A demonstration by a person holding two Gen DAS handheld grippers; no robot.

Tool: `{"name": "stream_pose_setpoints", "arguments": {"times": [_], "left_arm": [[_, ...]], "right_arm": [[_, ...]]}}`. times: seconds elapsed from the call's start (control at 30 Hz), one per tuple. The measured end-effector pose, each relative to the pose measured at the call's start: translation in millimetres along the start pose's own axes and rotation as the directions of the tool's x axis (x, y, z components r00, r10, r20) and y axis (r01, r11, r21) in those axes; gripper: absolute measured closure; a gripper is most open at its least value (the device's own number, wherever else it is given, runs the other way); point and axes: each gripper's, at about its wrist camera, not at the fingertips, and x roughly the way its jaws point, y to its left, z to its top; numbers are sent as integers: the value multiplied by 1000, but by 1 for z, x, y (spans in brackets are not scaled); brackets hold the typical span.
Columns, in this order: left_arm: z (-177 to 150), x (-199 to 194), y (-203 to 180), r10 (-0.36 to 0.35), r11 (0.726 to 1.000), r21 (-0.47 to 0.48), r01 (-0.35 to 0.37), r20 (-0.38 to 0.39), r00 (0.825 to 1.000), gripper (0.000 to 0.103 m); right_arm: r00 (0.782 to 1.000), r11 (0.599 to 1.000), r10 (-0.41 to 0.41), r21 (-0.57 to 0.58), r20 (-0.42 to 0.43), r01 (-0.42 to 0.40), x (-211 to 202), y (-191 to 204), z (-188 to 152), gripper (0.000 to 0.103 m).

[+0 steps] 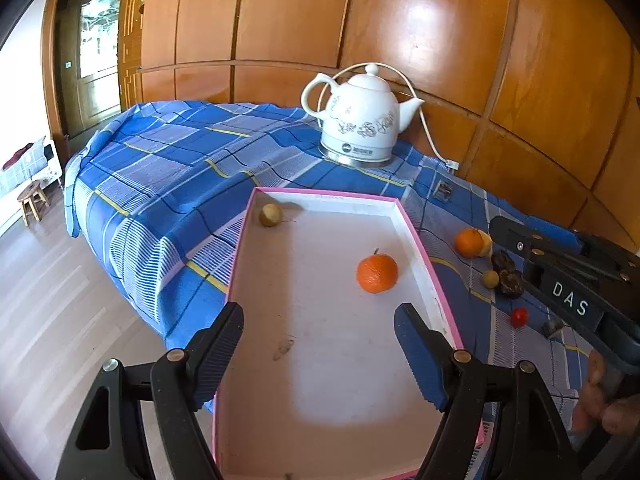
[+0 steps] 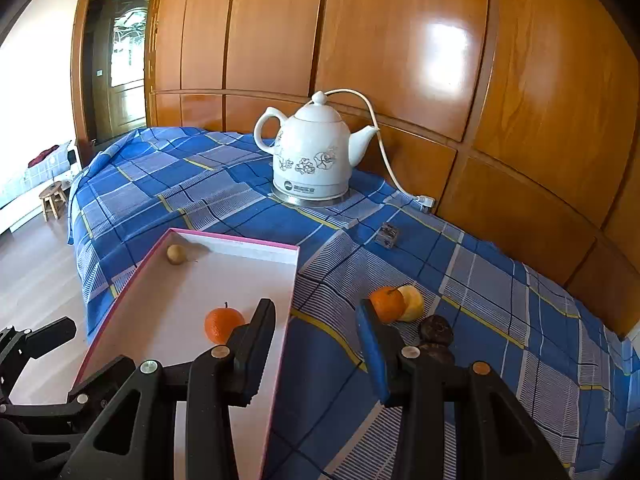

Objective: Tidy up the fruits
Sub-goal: 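Open the right gripper over the tray and withdraw both tools, then grasp the stemmed mandarin with left while right grasps the cut yellow-dark chunk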

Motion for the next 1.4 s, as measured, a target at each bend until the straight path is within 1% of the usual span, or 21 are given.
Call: {"name": "stream_pose_setpoints", "arguments": {"times": [0.23,0.33,0.5,0.63,0.73,0.83,0.97,1.03,1.13,1.27,1.4], "left_arm": [[0,2,-14,-16,999,49,17,-18,1000,25],[0,3,-23,-27,996,88,29,-28,999,25],[3,9,-38,-55,988,139,62,-50,997,25],[6,13,-51,-72,981,175,81,-57,996,25],[11,18,-59,-82,974,207,94,-65,995,25],[19,22,-65,-98,969,220,113,-78,992,25],[35,33,-73,-118,965,222,138,-100,988,27],[42,38,-79,-129,962,229,152,-111,985,31],[49,47,-88,-144,958,230,173,-136,980,33],[49,60,-101,-152,952,240,190,-170,974,39],[46,74,-120,-176,938,260,230,-215,961,48]], "right_arm": [[1000,1000,-5,-19,-25,5,3,-14,-7,61],[997,1000,9,-22,-74,-11,7,-35,-11,61],[985,1000,-17,-4,-172,17,14,-93,-20,61],[969,997,-68,19,-238,74,15,-146,-34,61],[961,996,-81,23,-266,90,16,-172,-45,61],[957,996,-81,21,-279,90,18,-191,-56,61],[957,996,-51,56,-286,69,21,-207,-67,61],[959,995,-24,88,-282,51,22,-212,-69,61],[955,989,16,145,-297,29,27,-220,-74,61],[948,972,54,234,-313,22,29,-233,-75,61],[941,954,87,299,-327,15,33,-241,-76,61]]}}
